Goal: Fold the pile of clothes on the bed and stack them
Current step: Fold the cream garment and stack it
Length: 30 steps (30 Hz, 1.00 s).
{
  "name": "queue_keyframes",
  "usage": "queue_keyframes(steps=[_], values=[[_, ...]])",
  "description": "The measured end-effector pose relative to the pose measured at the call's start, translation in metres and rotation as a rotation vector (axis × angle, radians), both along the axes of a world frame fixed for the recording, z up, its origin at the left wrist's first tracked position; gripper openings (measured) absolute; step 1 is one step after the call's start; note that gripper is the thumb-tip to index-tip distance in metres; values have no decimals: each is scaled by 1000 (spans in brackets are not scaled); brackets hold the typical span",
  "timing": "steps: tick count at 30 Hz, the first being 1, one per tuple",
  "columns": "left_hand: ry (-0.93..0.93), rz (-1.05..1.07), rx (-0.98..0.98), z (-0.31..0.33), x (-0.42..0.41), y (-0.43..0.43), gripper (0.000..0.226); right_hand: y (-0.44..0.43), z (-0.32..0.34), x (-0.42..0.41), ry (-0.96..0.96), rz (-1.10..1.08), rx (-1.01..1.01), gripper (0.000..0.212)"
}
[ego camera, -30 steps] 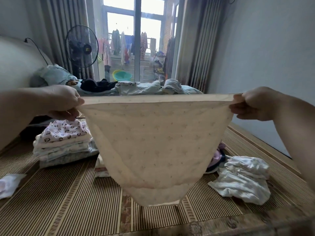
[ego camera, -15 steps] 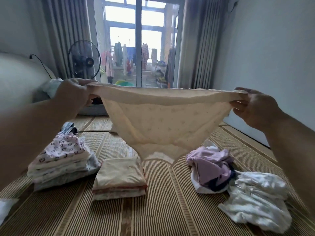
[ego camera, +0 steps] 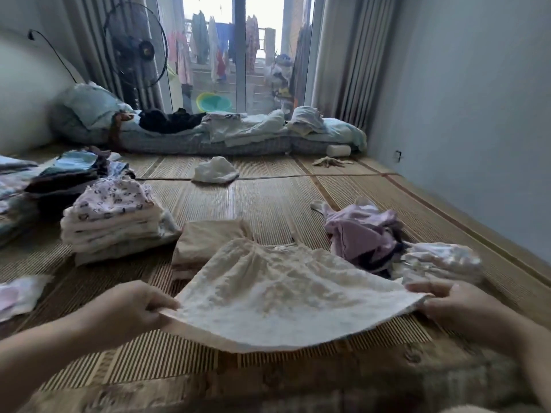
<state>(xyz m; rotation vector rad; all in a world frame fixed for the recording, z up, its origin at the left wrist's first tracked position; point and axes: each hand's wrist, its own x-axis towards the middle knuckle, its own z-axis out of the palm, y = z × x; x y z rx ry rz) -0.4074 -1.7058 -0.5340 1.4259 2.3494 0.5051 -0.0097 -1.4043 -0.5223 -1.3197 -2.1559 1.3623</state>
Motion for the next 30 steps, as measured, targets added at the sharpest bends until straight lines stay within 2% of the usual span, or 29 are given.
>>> queue_keyframes(steps=[2,4,6,8,10,13,16,18,20,23,26,30], values=[[-23,-21,-4,-29,8,-18,26,-10,-18,8,-21,30,-41,45],[5,-65,102,-50,15,-31,38,-20,-32,10,-57,8,41,46],[105,-98,196,-64,12,-37,49,-28,-41,10,-33,-44,124,33],[257,-154,194,-72,14,-40,52,-33,-44,13,51,-91,117,18],[259,-193,217,-75,14,-45,48,-38,-45,17,106,-117,86,9],[157,-220,371,-69,13,-55,13,-41,-48,26,141,-143,84,14],[90,-192,449,-67,15,-66,31,-40,-50,43,253,-155,9,21],[36,-241,489,-68,21,-74,28,-37,-52,56,351,-116,-57,27],[-114,-257,500,-72,27,-84,27,-34,-57,66,481,-115,-153,29],[-265,-157,494,-77,30,-94,21,-36,-57,64,594,-183,-237,20],[-286,-39,559,-72,33,-81,37,-36,-50,46,531,-254,-193,22],[-536,192,669,-55,22,-35,21,-17,-38,3,474,-342,-80,16]])
